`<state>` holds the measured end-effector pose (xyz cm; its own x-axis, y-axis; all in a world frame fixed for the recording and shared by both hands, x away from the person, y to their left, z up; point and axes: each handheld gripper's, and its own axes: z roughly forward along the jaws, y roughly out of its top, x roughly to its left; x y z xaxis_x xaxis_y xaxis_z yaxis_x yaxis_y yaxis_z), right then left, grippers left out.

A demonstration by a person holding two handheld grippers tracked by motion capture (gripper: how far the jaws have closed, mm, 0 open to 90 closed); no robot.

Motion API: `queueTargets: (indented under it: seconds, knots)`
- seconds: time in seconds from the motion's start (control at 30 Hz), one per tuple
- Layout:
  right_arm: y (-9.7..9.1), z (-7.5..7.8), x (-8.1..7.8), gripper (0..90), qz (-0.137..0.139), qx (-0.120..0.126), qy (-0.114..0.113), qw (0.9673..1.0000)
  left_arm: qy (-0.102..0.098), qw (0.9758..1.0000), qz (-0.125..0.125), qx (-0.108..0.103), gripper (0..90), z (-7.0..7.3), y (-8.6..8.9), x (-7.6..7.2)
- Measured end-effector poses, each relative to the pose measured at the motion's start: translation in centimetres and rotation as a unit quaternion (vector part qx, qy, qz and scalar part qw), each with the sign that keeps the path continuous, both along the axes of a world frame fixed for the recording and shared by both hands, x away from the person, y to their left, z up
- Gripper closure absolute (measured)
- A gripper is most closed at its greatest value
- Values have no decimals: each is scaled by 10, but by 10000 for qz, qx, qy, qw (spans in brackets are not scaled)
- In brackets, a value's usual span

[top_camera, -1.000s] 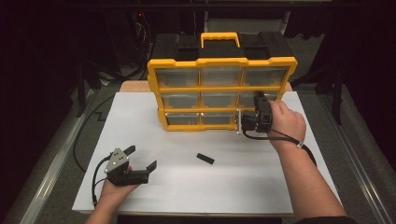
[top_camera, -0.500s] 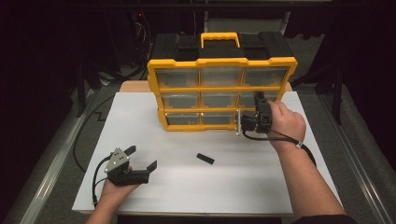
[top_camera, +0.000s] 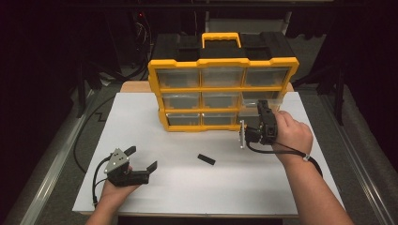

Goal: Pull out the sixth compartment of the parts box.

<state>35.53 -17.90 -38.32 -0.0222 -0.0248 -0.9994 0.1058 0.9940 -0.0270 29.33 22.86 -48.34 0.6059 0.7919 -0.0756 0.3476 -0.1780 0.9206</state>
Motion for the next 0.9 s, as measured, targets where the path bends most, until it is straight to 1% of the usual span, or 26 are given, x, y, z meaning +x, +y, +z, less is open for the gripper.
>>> queueTargets:
  seconds: [0.03,0.07,0.13,0.17,0.27,0.33,0.43,0.47,0.5,0.53,0.57,0.6,0.67,0.7,0.73,0.77,0.9]
  knots:
    - [0,0,-3,793,21,-13,3,10000,-5,10000,1,-2,2,0,0,0]
    - [-1,-1,-6,793,-1,43,28,10000,-11,10000,2,-2,2,0,0,0]
    - [-2,0,-11,793,55,-22,11,10000,-22,10000,7,10,2,0,0,0]
    - [-2,-1,-13,793,50,13,11,10000,-23,10000,12,13,2,1,0,0]
    - [-3,0,-19,793,71,8,28,10000,-36,10000,22,10,2,1,0,0]
    - [-3,1,-22,792,107,-22,37,9999,-47,10000,19,14,2,1,-1,0]
    - [-4,2,-25,779,99,-6,109,9999,-22,10000,14,31,2,0,-1,0]
    - [-4,2,-25,749,105,-6,136,9999,-16,10000,9,34,2,0,-1,0]
    - [-4,3,-25,686,105,-1,167,9998,-14,10000,3,33,2,0,-1,0]
    - [-4,4,-24,641,89,21,232,9997,-18,10000,1,30,2,0,-1,0]
    - [-4,4,-24,619,105,46,262,9996,-20,10000,-4,28,2,0,-2,0]
    - [-4,5,-24,616,89,69,291,9995,-20,10000,-7,32,2,-1,-2,0]
    - [-5,8,-22,616,109,3,385,9992,-13,10000,-18,55,2,-1,-2,0]
    - [-6,7,-22,617,95,49,425,9990,-19,10000,-13,32,2,-1,-2,0]
    - [-7,8,-21,623,81,11,463,9989,-25,10000,-13,27,2,-1,-2,0]
    - [-7,8,-20,631,59,34,472,9989,-26,10000,-10,29,2,-1,-2,0]
    - [-9,6,-20,710,8,76,448,9990,-21,10000,-4,57,2,-1,-1,0]
